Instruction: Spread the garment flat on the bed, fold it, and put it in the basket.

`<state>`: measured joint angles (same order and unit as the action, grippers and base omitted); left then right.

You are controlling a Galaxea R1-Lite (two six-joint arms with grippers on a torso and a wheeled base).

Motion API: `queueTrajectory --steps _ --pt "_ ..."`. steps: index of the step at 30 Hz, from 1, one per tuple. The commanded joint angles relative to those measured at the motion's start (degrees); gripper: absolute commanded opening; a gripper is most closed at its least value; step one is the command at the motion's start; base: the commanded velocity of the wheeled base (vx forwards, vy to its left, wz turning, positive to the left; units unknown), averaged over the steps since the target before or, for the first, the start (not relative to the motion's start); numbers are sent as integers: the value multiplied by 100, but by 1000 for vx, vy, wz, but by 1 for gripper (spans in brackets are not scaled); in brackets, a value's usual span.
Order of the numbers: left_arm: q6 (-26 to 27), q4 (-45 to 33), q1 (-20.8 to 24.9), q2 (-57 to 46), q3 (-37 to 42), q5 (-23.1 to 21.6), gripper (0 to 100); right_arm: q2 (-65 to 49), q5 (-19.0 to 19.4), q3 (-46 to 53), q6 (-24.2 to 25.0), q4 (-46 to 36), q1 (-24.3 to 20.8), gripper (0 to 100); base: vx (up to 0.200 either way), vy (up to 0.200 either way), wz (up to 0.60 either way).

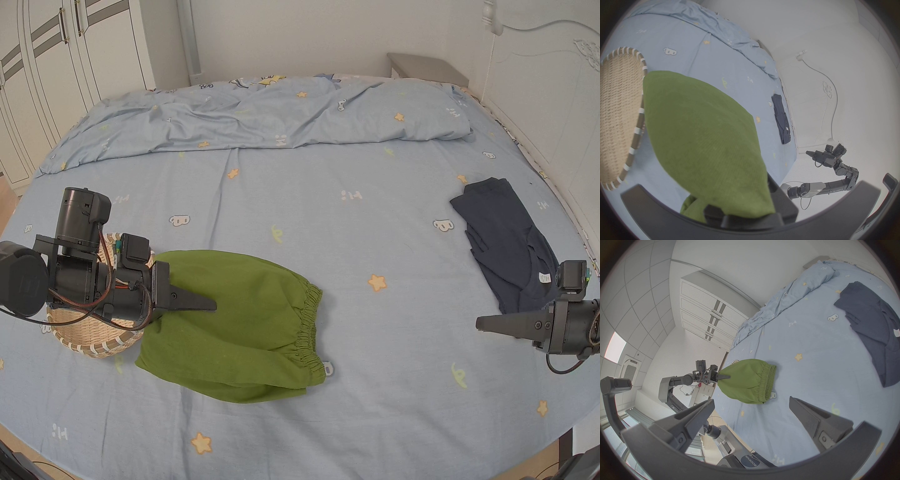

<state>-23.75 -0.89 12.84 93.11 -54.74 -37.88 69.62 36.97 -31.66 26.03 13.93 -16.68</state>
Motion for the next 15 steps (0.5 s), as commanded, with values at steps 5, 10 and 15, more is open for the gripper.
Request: queueTrajectory --steps 5,10,15 --pt "81 -34 79 -30 68 -9 0 25 3 -7 -1 4 -2 100 0 200 0" --pt "81 -78 413 -223 7 26 0 -1 -6 -42 -1 -5 15 100 0 40 0" --pt "177 -333 632 -390 -292 61 0 16 -50 -16 -1 -5 -2 100 0 0 0"
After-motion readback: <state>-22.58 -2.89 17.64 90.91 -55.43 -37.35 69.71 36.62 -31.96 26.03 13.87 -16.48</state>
